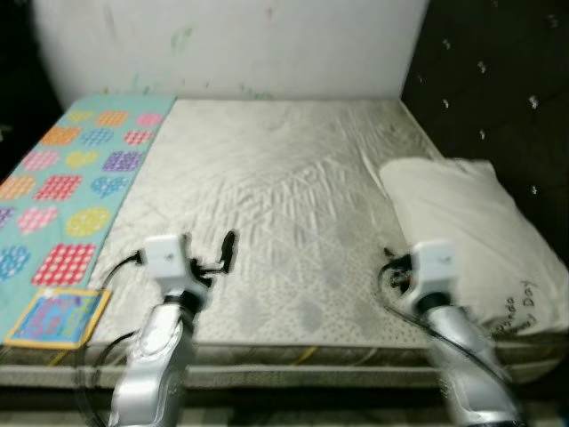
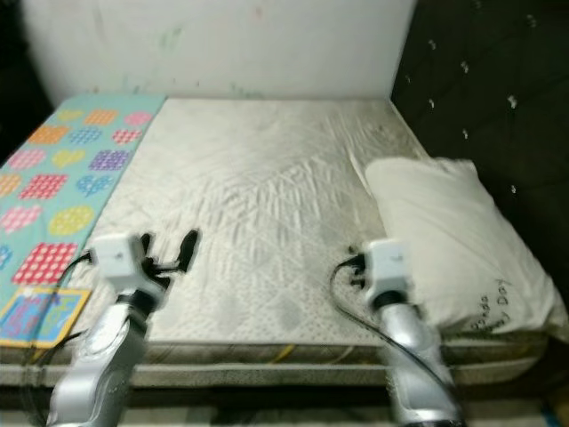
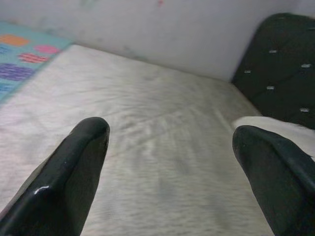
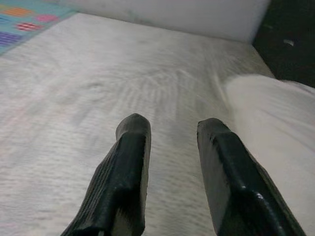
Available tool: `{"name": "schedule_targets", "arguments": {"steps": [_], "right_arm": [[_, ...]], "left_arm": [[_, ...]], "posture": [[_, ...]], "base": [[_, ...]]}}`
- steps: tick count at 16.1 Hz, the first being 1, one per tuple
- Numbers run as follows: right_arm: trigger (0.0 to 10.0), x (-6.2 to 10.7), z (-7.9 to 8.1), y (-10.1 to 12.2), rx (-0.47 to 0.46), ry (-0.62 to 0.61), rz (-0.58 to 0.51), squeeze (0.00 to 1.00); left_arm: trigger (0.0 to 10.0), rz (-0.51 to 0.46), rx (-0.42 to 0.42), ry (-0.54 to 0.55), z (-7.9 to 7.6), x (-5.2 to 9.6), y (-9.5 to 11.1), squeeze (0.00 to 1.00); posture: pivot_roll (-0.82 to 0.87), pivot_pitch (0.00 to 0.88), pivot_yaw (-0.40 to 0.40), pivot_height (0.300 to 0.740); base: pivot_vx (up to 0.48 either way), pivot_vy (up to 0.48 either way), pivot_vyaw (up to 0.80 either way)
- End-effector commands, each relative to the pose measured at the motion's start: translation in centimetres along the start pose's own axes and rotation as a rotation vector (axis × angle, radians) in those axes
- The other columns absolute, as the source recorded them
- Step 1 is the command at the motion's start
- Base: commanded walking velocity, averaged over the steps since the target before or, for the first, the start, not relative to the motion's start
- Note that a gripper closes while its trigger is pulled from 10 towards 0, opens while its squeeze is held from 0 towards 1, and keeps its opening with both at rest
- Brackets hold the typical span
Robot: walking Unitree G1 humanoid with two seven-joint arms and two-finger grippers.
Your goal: Clean up the room
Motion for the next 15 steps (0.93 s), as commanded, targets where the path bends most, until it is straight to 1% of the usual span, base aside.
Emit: {"name": "schedule_targets", "arguments": {"steps": [1,2,3,5,6,7,9,10,11,12,14,15], "right_arm": [[10.0,-0.1,0.0,1.0,0.083,0.01,-0.049,0.0],[10.0,-0.1,0.9,1.0,0.107,0.053,-0.065,0.0],[10.0,0.0,1.5,1.0,0.074,0.072,-0.067,0.0],[10.0,0.2,2.1,0.8,0.003,0.08,-0.063,0.0],[10.0,0.2,2.2,0.9,-0.009,0.075,-0.074,0.0],[10.0,0.2,2.2,0.9,-0.001,0.055,-0.09,0.0],[10.0,-0.2,2.2,0.6,-0.04,0.031,-0.083,0.0],[10.0,-0.4,2.4,1.0,-0.066,0.032,-0.099,0.0],[10.0,-0.5,2.5,1.4,-0.072,0.037,-0.111,0.0],[10.0,-0.4,2.5,1.6,-0.074,0.044,-0.117,0.0],[10.0,-0.4,2.5,1.4,-0.068,0.045,-0.111,0.0],[10.0,-0.4,2.5,1.4,-0.07,0.045,-0.113,0.0]], "left_arm": [[10.0,-0.02,0.004,-0.009,-0.3,-0.2,0.6,0.0],[10.0,-0.021,0.007,-0.006,-0.3,-0.2,0.5,0.0],[10.0,-0.019,0.008,-0.006,-0.4,-0.2,0.4,0.0],[10.0,-0.015,0.013,-0.01,-0.5,-0.1,0.3,0.0],[10.0,-0.012,0.015,-0.01,-0.5,-0.2,0.2,0.0],[10.0,-0.004,0.023,-0.008,-0.5,-0.3,-0.1,0.0],[10.0,0.007,0.034,-0.008,-0.6,-0.7,-0.5,0.0],[10.0,-0.001,0.029,-0.01,-0.6,-0.9,-0.2,0.0],[10.0,-0.005,0.024,-0.009,-0.6,-1.0,0.0,0.0],[10.0,-0.008,0.016,-0.011,-0.5,-1.0,0.2,0.0],[10.0,-0.022,0.006,0.007,0.1,-0.7,0.6,0.0],[10.0,-0.028,0.009,0.003,0.3,-0.4,0.6,0.0]], "posture": [[-0.19,0.016,0.015,0.74],[-0.19,0.011,0.013,0.74],[-0.19,0.009,0.012,0.74],[-0.19,0.001,0.011,0.74],[-0.19,0.001,0.011,0.74],[-0.19,0.002,0.01,0.74],[-0.19,0.0,0.014,0.74],[-0.19,0.0,0.017,0.74],[-0.19,0.006,0.02,0.74],[-0.18,0.013,0.025,0.74],[-0.18,0.007,0.028,0.74],[-0.18,0.011,0.03,0.74]], "base": [[0.0,0.469,0.0],[0.0,0.469,0.0],[0.0,0.469,0.0],[0.0,0.467,0.0],[0.0,0.469,0.0],[0.0,0.469,0.0],[0.0,0.469,0.0],[0.0,0.458,0.0],[0.0,0.45,0.0],[0.0,0.45,0.0],[0.0,0.244,0.0],[0.0,0.0,0.0]]}}
Point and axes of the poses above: a point about 5 cm out from each wrist's last joint towards the gripper, its own x axis pointing back from the gripper into the wrist, its own y axis along the axis of the wrist's last joint, z = x × y, the point moved 6 cm from there along -x, pointing out of the wrist towards the gripper, and after that the axes turned 13 degrees about -x, right-handed, at the moved point
